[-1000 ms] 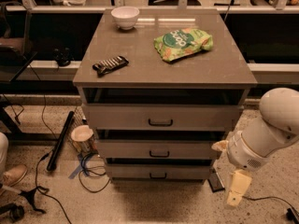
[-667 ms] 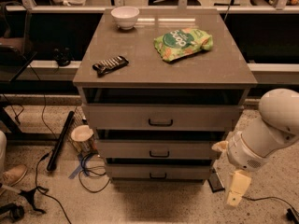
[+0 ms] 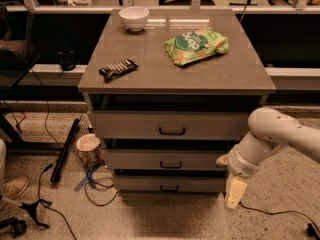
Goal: Open bottom drawer
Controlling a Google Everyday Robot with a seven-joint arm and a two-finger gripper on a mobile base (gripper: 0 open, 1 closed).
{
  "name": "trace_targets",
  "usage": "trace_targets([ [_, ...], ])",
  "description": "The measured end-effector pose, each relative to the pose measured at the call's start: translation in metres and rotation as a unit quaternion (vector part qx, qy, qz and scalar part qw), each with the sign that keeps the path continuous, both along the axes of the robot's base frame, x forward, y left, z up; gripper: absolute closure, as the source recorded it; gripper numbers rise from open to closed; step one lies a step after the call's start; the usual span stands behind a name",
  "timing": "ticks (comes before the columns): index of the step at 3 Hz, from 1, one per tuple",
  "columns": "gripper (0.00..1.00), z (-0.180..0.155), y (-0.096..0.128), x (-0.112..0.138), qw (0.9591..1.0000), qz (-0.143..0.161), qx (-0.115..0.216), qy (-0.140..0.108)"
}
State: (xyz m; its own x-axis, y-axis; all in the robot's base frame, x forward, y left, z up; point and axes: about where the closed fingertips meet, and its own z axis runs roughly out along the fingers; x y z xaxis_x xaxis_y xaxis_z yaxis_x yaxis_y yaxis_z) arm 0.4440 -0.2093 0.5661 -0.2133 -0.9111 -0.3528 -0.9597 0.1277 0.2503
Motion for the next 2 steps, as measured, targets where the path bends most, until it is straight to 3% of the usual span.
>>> trace_targets([
  [1,0.0,-0.0414,0.0051,-0.0092,0.9992,-0.002,0.015,0.038],
  [2,0.0,-0.0414,0.0051,-0.0092,0.9992,-0.002,0.015,0.038],
])
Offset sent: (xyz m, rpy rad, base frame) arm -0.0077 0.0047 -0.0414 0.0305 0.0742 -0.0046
